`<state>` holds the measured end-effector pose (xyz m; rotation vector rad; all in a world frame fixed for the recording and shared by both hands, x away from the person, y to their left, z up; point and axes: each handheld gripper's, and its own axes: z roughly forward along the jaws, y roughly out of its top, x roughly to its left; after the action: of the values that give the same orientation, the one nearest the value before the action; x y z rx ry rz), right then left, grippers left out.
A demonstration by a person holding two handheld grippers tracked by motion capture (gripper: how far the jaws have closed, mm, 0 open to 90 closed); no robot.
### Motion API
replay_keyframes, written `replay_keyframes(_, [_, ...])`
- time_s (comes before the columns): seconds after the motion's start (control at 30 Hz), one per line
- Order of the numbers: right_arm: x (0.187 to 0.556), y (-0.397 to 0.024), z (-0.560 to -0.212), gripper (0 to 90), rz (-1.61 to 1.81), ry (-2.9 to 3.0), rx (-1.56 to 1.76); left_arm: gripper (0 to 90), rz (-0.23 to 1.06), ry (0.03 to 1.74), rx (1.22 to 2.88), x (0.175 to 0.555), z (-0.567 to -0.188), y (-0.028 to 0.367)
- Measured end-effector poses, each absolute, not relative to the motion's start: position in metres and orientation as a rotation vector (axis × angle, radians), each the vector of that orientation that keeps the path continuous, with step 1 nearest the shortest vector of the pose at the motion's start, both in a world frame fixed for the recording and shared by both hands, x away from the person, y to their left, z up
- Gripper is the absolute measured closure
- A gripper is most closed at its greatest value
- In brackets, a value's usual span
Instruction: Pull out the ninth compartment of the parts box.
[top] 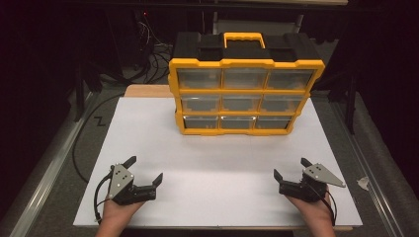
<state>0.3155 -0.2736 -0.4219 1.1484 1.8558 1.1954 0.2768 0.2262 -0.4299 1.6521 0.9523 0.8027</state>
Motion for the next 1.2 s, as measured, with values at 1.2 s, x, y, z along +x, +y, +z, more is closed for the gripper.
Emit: replay_keyframes(1.2, [0.3208, -0.2694, -0.4248, 0.7, 1.151, 1.859, 1.142, 0.4, 0.792, 0.974, 1.639, 0.2799, -0.4331, 0.2291])
